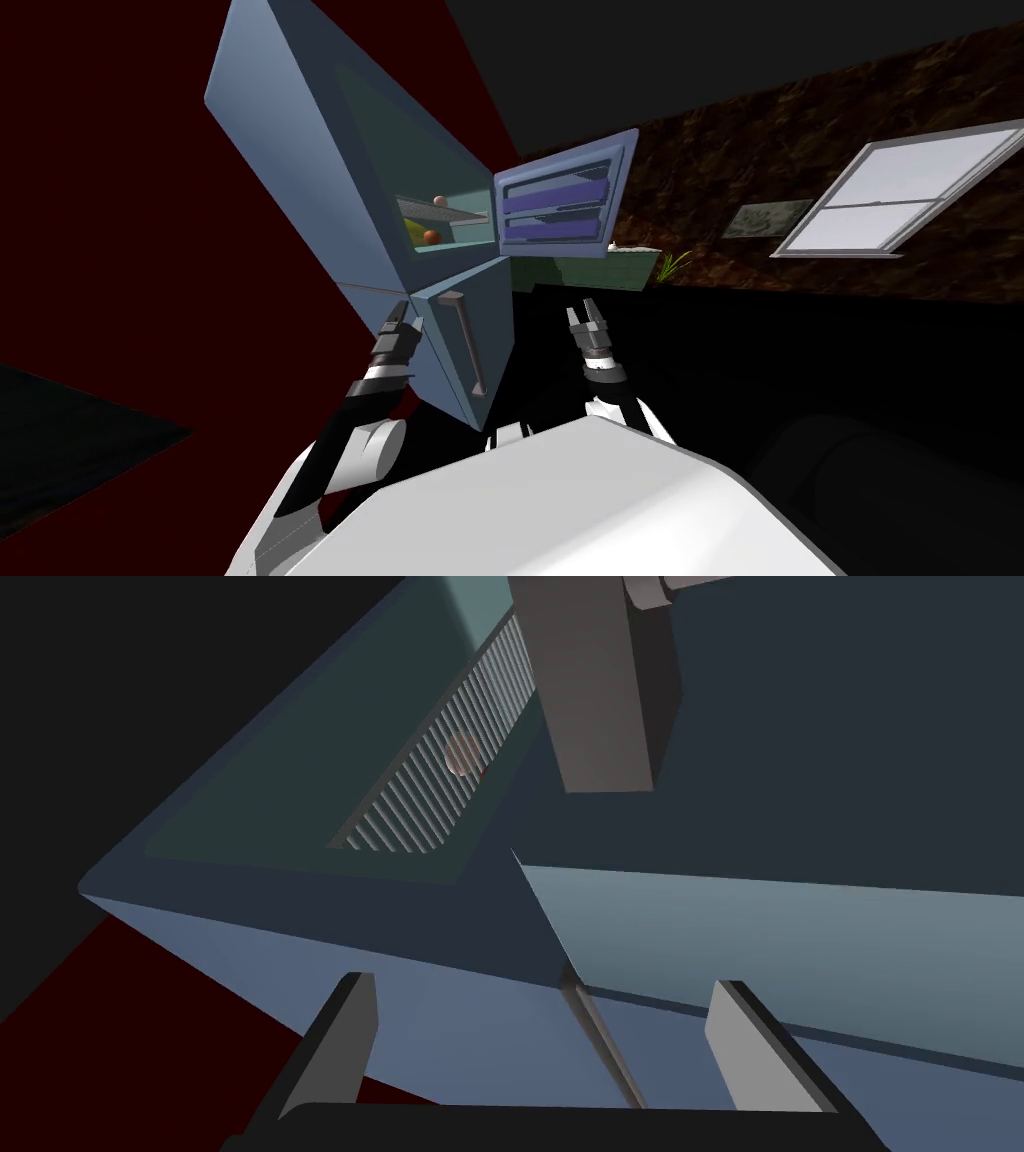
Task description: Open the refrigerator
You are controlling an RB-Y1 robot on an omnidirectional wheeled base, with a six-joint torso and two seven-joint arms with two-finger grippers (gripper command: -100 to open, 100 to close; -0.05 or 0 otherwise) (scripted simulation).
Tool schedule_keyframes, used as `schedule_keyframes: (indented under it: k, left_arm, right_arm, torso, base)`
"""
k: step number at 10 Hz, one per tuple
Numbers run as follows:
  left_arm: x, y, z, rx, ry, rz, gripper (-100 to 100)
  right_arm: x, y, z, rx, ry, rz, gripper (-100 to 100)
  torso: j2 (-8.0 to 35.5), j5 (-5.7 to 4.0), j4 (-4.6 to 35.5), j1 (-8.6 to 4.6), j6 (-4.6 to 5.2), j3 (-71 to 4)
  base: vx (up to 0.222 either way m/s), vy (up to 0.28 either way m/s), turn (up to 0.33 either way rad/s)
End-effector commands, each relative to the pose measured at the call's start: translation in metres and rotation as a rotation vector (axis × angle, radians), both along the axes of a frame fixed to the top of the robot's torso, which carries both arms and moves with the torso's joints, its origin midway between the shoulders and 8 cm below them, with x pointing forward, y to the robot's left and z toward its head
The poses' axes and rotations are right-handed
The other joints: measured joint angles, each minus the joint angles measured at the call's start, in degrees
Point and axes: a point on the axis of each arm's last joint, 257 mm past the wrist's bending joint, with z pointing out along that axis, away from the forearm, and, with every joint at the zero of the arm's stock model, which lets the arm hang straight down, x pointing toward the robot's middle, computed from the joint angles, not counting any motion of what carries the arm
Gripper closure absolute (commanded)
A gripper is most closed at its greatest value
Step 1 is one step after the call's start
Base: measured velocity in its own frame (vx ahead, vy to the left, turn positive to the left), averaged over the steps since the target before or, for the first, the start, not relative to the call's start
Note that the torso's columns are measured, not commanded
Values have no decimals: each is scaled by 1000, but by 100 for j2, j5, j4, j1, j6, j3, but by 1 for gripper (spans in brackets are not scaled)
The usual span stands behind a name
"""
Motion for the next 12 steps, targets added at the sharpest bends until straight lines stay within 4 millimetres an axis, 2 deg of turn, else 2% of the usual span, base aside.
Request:
schedule_keyframes:
  k: [1, 8, 9, 10, 12]
  left_arm:
    - [8, -4, 4, 6, 27, -7, -100]
    - [24, -14, 7, 14, 98, -18, -100]
    - [26, -17, 13, 15, 100, -24, -100]
    - [28, -17, 8, 16, 119, -22, -100]
    - [34, -24, 18, 18, 135, -33, -100]
  right_arm:
    - [0, 0, 0, 0, 0, 0, 0]
    - [0, 0, 0, 0, 0, 0, 0]
    - [0, 0, 0, 0, 0, 0, 0]
    - [0, 0, 0, 0, 0, 0, 0]
    - [0, 0, 0, 0, 0, 0, 0]
  torso:
    - [0, 0, 0, 3, 2, 0]
    - [-50, -24, -4, -47, 41, -37]
    - [-55, -26, -6, -48, 48, -42]
    - [-56, -33, 4, -59, 51, -45]
    - [-72, -38, 2, -73, 61, -56]
  base:
    - [-5, -106, 58]
    - [-9, -99, 73]
    - [-26, -118, 90]
    - [-13, -91, 60]
    - [-12, -141, 118]
